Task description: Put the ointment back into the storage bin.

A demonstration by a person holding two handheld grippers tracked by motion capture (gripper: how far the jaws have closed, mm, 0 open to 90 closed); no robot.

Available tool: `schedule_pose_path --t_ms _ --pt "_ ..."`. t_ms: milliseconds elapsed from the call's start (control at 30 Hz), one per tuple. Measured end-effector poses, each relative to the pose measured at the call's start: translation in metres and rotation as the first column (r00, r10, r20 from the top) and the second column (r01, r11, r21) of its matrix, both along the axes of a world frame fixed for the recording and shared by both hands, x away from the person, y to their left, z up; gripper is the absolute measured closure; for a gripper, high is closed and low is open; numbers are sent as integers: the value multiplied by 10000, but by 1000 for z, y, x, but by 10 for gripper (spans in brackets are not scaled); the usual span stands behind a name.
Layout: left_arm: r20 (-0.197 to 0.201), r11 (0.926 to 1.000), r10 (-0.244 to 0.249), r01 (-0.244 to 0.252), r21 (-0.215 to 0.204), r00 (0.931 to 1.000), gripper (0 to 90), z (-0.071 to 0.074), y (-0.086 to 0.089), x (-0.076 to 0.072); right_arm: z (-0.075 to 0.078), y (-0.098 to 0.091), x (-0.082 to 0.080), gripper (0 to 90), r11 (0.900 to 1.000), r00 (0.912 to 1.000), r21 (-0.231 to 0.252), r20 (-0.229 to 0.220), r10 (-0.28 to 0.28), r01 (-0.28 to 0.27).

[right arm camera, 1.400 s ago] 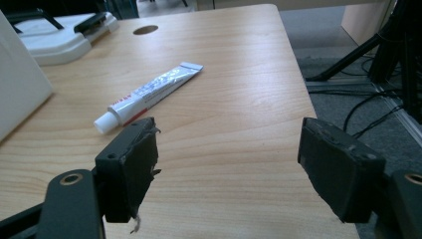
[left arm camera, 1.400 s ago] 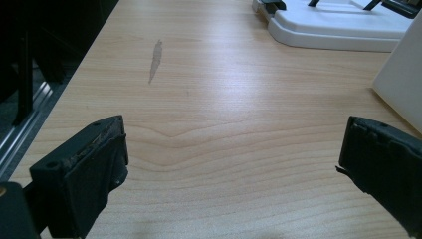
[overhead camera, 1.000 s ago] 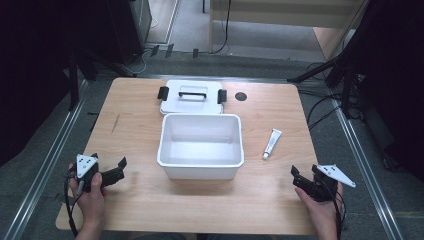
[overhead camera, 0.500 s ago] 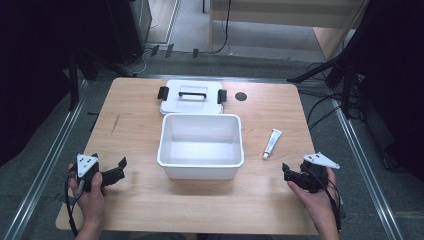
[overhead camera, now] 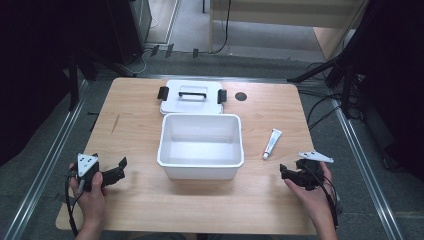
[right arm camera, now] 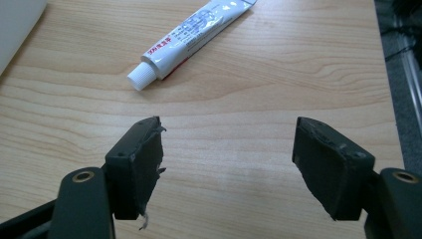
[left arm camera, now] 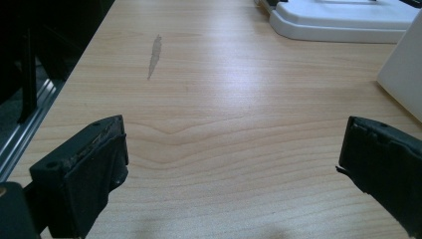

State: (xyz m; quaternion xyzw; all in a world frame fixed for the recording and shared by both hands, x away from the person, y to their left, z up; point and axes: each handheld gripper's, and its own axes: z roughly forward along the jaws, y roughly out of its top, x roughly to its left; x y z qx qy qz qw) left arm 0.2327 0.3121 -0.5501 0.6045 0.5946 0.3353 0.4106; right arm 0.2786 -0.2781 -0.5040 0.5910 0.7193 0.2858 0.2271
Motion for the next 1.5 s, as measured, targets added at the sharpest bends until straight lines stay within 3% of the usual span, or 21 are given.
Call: schedule_pose_path --t_ms 167,367,400,433,467,533,567,600,633,767,833,867,1067,1100,1167,1233,1267,1300,1333,1400,1500 --pt "11 10000 -4 4 -14 10000 0 0 0 0 13 8 15 292 9998 9954 -145 -951 125 -139" --pt "-5 10000 -21 21 -44 10000 0 0 0 1 32 18 42 285 9996 9740 -220 -2263 125 -179" --pt "-23 10000 -32 32 -38 10000 0 0 0 1 36 21 52 286 9993 9609 -359 -2768 13 -116" --pt "-25 10000 -28 28 -48 10000 0 0 0 1 36 21 52 286 9993 9609 -359 -2768 13 -116" --pt "-47 10000 -35 35 -62 10000 0 0 1 1 38 25 64 300 9989 9369 -447 -3487 -257 108" --pt "-46 10000 -42 42 -88 10000 0 0 1 1 38 26 67 306 9988 9295 -477 -3681 -238 67" --pt "-65 9999 -42 41 -97 10000 0 0 1 1 39 30 77 320 9982 9105 -591 -4124 -311 74" --pt "-67 9999 -45 44 -101 10000 0 0 1 1 39 33 82 319 9982 9019 -588 -4305 -343 99" --pt "-67 9999 -45 44 -101 10000 0 0 1 1 39 33 82 319 9982 9019 -588 -4305 -343 99" --pt "-83 9999 -72 71 -139 9999 0 0 1 1 42 43 105 336 9961 8696 -724 -4873 -798 508" --pt "-83 9998 -65 63 -165 9999 0 0 1 1 43 44 109 335 9957 8637 -737 -4968 -849 555" --pt "-80 9998 -65 64 -171 9999 0 0 2 1 44 48 119 340 9939 8433 -800 -5267 -1066 756" --pt "-76 9998 -73 71 -211 9999 0 0 2 1 43 59 143 350 9893 8035 -1012 -5776 -1441 1047" --pt "-74 9997 -71 69 -219 9999 0 0 2 1 43 59 143 350 9893 8035 -1012 -5776 -1441 1047" --pt "-83 9997 -57 55 -257 9999 0 0 2 2 41 63 152 361 9872 7805 -971 -6044 -1597 1268" --pt "-94 9996 -66 63 -273 9999 0 0 2 2 40 64 154 364 9865 7762 -986 -6089 -1635 1304" --pt "-103 9995 -82 79 -290 9999 0 0 2 2 37 64 160 374 9828 7621 -1077 -6207 -1843 1499" --pt "-94 9995 -68 65 -318 9999 0 0 2 2 37 64 160 374 9828 7621 -1077 -6207 -1843 1499" --pt "-109 9994 -65 61 -345 9999 0 0 2 2 33 63 164 378 9788 7450 -1164 -6352 -2037 1683" --pt "-127 9994 -67 63 -344 9999 0 0 3 2 29 61 168 387 9757 7314 -1201 -6464 -2171 1835" --pt "-135 9993 -60 55 -367 9999 0 0 3 2 26 59 171 408 9741 7187 -1102 -6595 -2203 1975"
